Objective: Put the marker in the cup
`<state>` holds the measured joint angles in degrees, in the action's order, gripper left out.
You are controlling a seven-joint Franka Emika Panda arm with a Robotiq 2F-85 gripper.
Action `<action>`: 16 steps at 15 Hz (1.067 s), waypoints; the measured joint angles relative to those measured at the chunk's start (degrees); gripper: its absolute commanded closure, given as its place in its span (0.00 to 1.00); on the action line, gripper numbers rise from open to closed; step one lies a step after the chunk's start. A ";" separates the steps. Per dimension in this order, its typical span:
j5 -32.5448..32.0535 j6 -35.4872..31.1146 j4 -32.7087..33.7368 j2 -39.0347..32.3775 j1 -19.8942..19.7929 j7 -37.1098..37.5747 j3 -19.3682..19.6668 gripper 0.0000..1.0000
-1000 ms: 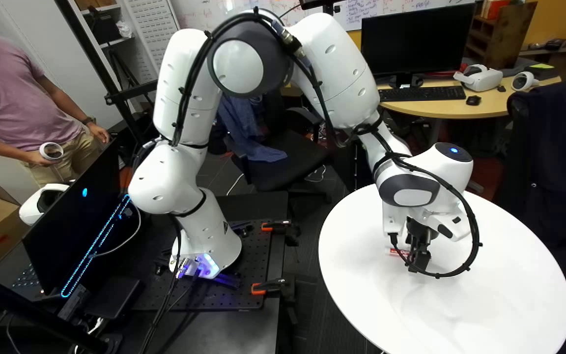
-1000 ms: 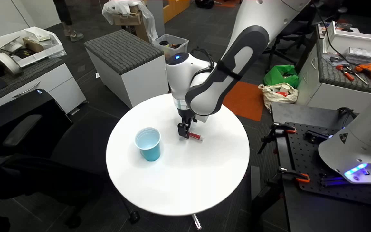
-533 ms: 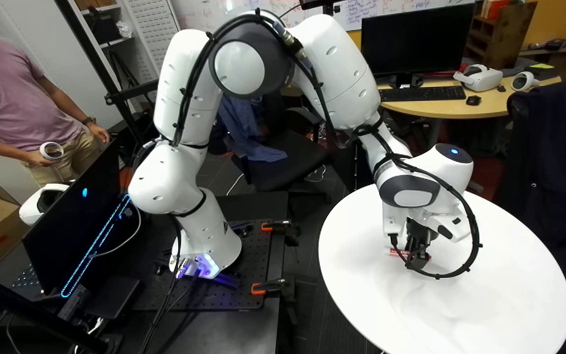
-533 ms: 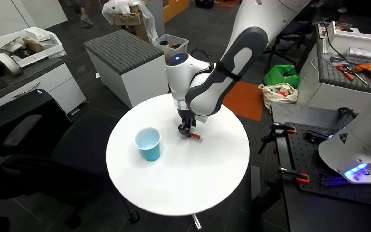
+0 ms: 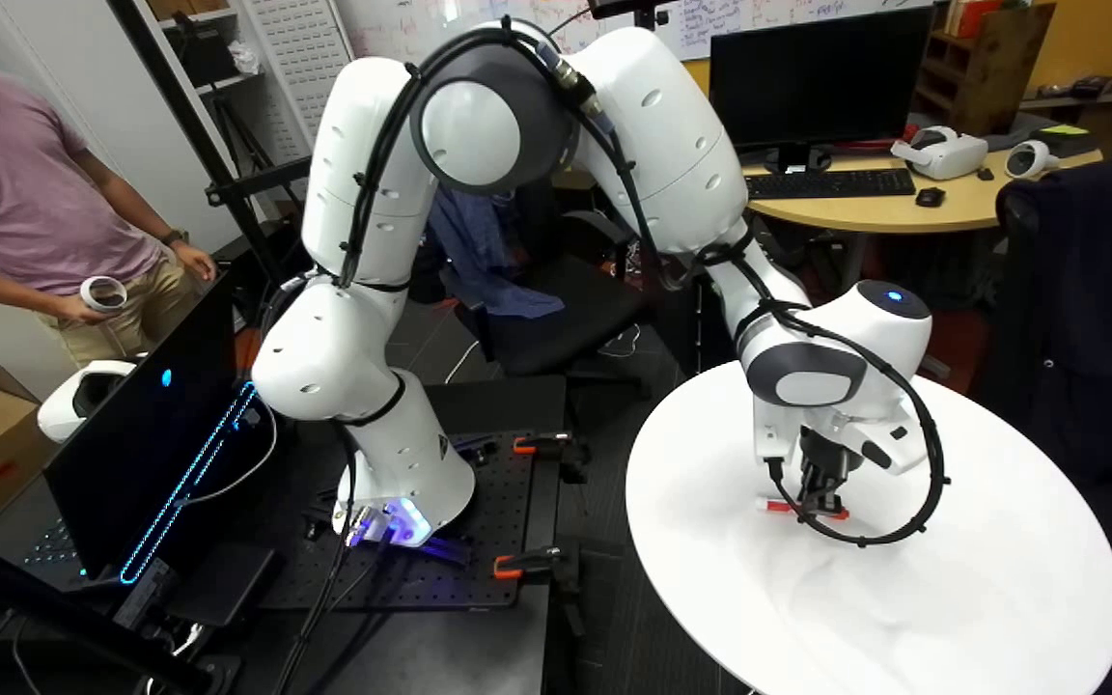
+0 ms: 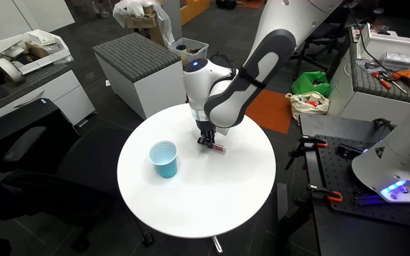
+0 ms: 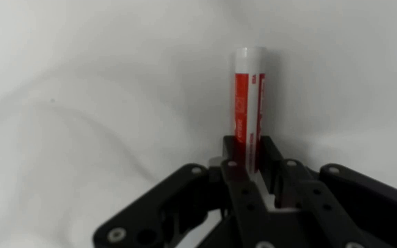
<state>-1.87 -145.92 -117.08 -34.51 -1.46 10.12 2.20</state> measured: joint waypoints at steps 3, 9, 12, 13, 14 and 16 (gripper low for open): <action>0.00 0.11 0.28 0.01 0.07 0.00 0.00 0.95; 0.27 0.18 -0.56 3.93 0.78 0.52 0.01 0.95; 0.18 0.34 -2.69 8.64 1.87 1.78 0.62 0.95; -0.09 0.37 -3.49 10.31 2.36 2.74 0.98 0.95; -0.65 0.38 -4.31 11.99 3.03 4.06 1.54 0.95; -3.94 0.38 -5.68 15.05 4.80 8.38 3.20 0.95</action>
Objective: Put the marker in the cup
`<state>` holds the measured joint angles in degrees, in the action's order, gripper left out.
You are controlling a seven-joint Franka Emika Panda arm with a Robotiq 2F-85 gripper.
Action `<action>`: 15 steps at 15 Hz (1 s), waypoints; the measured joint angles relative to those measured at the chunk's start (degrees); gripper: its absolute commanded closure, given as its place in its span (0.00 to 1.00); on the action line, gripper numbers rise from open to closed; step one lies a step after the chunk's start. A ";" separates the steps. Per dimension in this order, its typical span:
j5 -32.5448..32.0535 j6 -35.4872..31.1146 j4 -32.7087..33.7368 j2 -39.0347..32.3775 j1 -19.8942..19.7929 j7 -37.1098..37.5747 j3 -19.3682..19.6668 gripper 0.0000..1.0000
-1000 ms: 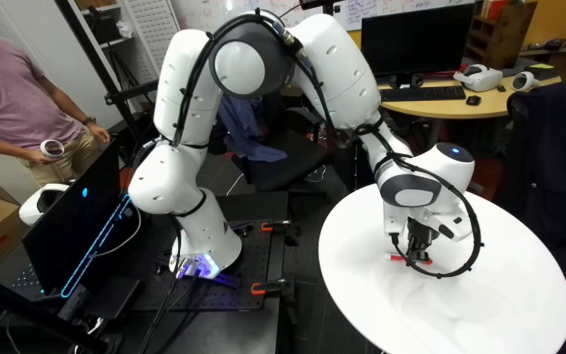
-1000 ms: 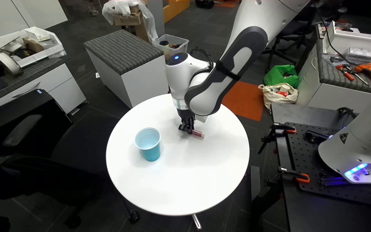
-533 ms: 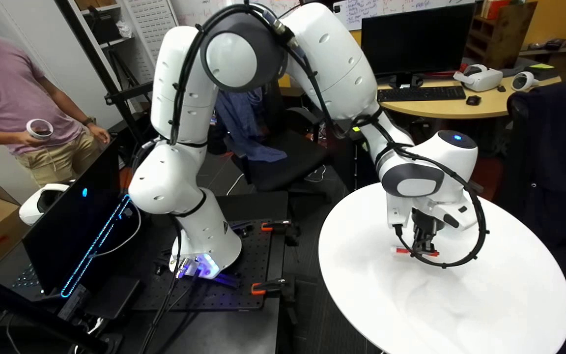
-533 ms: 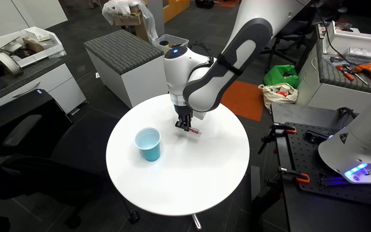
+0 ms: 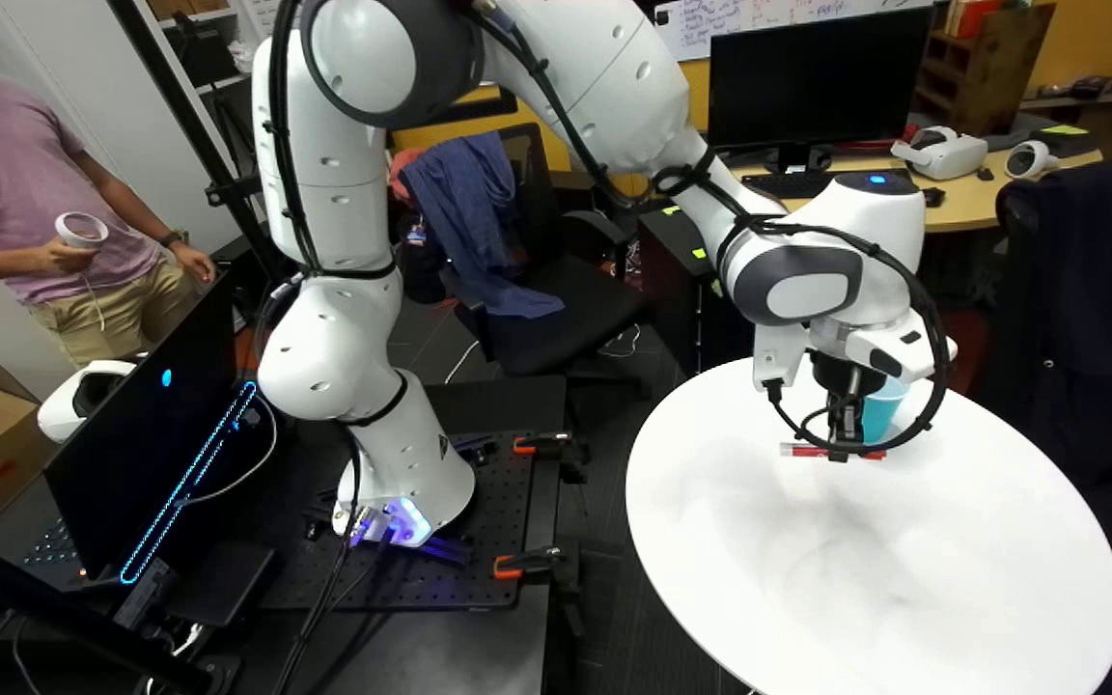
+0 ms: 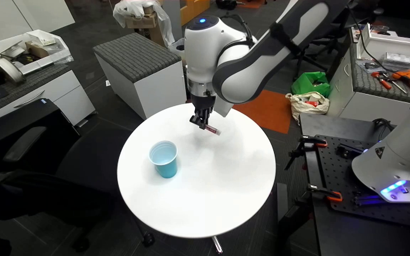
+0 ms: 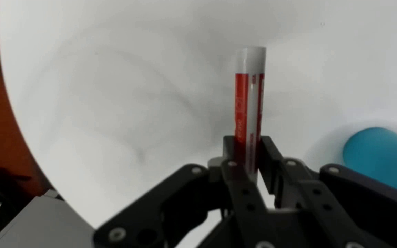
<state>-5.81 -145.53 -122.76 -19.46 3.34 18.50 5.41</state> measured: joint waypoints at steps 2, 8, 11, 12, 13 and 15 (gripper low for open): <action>-5.98 0.00 -0.76 2.48 2.34 6.47 2.10 0.95; -28.70 1.79 -0.46 5.58 8.20 27.93 4.85 0.95; -37.21 5.69 0.80 5.86 9.56 35.85 3.64 0.95; -39.64 7.38 1.40 5.86 9.76 38.01 2.84 0.95; -41.50 9.03 1.97 5.86 9.90 39.61 1.92 0.95; -44.69 12.11 3.17 5.85 9.98 42.39 -0.21 0.95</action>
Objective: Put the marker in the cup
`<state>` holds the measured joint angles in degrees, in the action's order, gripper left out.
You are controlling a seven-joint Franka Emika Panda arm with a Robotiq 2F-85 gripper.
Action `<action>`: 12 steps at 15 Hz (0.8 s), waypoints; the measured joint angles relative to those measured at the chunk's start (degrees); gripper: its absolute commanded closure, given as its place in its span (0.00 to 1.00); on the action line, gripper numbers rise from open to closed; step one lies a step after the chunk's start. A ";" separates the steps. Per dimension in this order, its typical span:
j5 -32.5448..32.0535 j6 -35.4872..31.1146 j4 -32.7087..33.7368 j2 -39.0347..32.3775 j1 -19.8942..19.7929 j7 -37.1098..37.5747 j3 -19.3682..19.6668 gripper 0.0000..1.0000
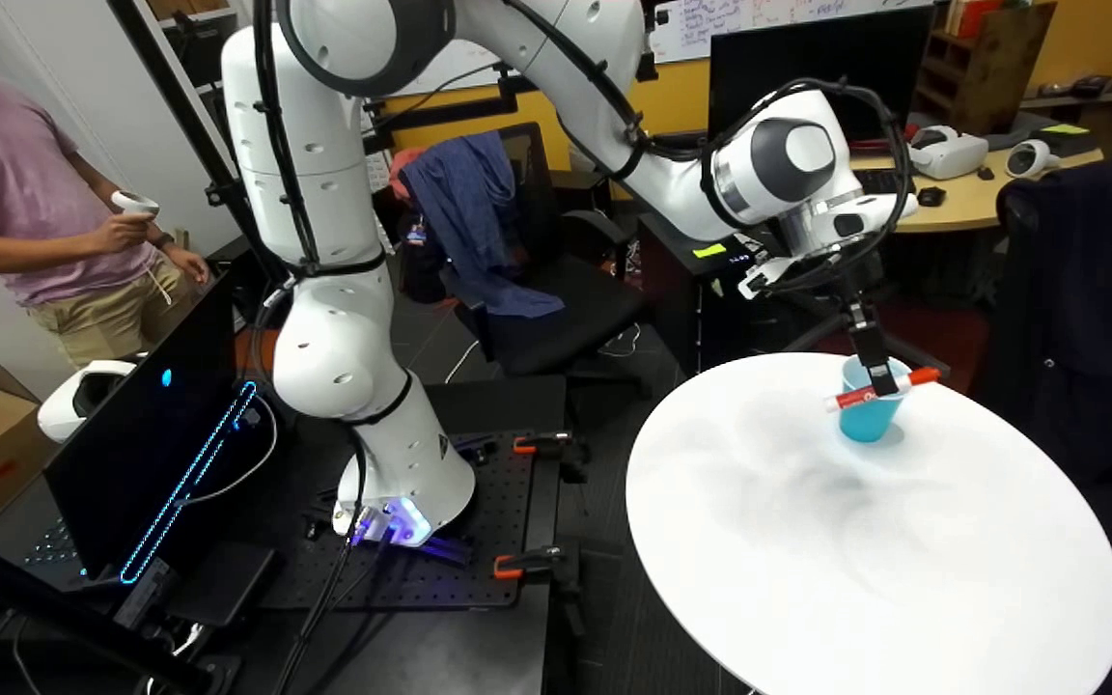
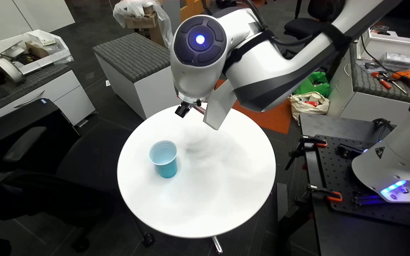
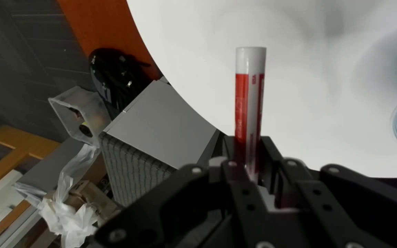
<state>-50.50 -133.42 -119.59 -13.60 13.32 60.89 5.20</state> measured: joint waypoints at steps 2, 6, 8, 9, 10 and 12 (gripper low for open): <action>-2.48 2.06 1.14 -0.07 0.03 2.29 -2.04 0.95; -5.46 2.64 3.36 -0.99 0.02 6.14 -5.01 0.95; -6.14 2.59 4.54 -1.86 0.01 7.74 -5.88 0.95; -6.81 2.51 5.12 -2.39 0.01 8.72 -6.19 0.95; -7.46 2.29 5.71 -2.92 0.01 9.58 -6.39 0.95; -9.48 1.35 6.91 -4.10 0.01 11.91 -6.54 0.95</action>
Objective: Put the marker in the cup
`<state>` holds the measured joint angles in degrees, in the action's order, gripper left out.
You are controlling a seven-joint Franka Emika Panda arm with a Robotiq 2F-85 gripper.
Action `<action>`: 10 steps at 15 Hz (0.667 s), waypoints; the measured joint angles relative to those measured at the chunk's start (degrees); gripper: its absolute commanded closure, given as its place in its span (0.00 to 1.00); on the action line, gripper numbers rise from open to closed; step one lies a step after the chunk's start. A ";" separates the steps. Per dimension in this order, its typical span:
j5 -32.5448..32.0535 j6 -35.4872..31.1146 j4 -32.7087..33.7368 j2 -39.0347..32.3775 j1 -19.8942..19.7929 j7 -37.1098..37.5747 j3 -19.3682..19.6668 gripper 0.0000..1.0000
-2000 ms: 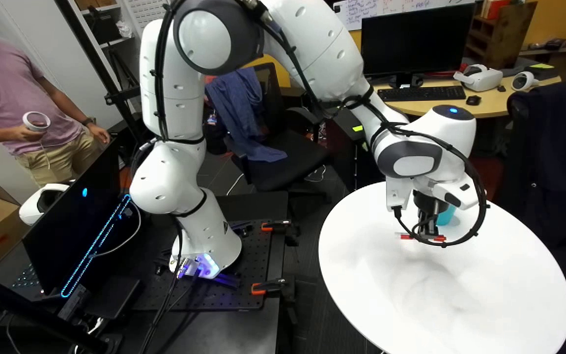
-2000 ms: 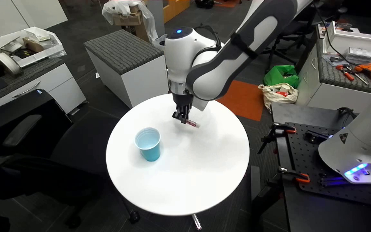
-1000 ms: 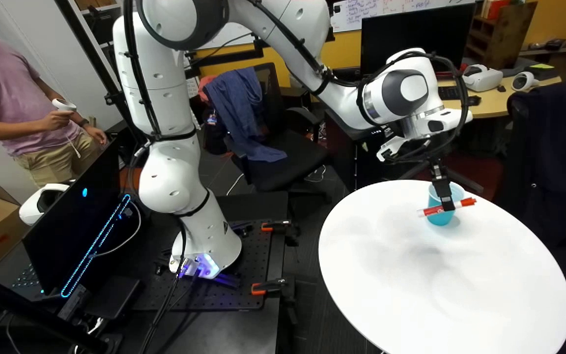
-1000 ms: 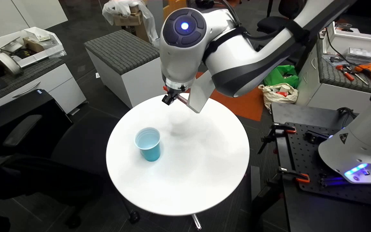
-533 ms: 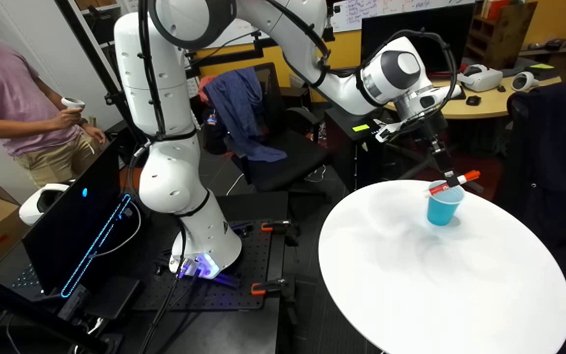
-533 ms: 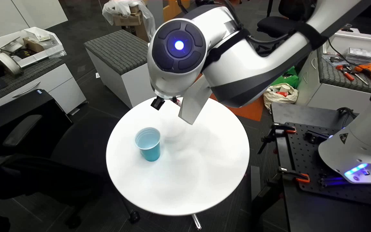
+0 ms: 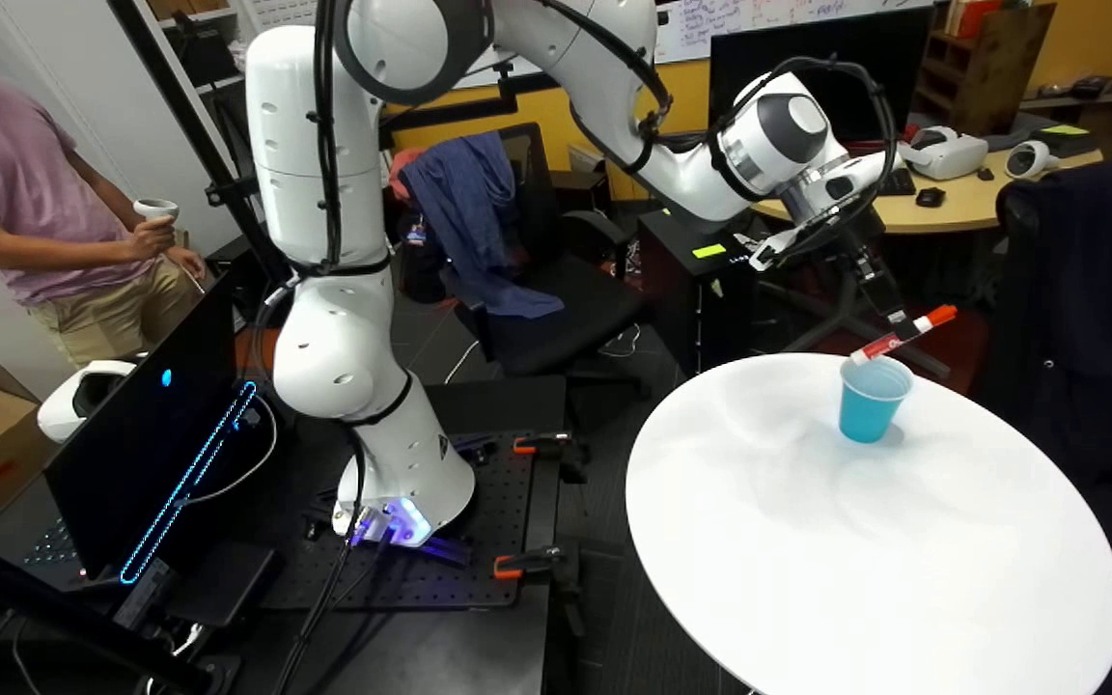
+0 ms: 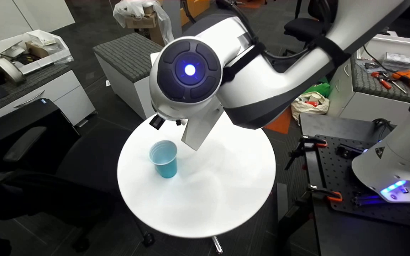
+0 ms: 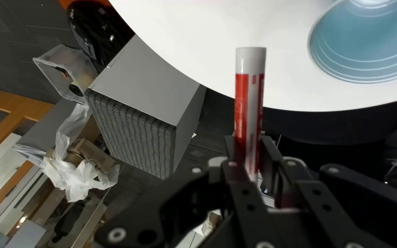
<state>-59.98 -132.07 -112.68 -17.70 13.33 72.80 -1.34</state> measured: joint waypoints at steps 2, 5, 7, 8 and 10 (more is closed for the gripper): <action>-2.08 -0.55 1.33 -1.35 0.00 2.18 -0.09 0.95; -4.53 -0.62 3.51 -3.69 0.01 4.33 -0.50 0.95; -5.62 -0.62 4.95 -5.50 0.08 4.98 -0.98 0.95; -6.26 -0.62 5.60 -6.49 0.24 5.21 -1.21 0.95; -7.14 -0.62 6.84 -8.46 0.89 5.29 -1.43 0.95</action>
<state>-67.12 -132.69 -105.84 -26.17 14.22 78.08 -2.77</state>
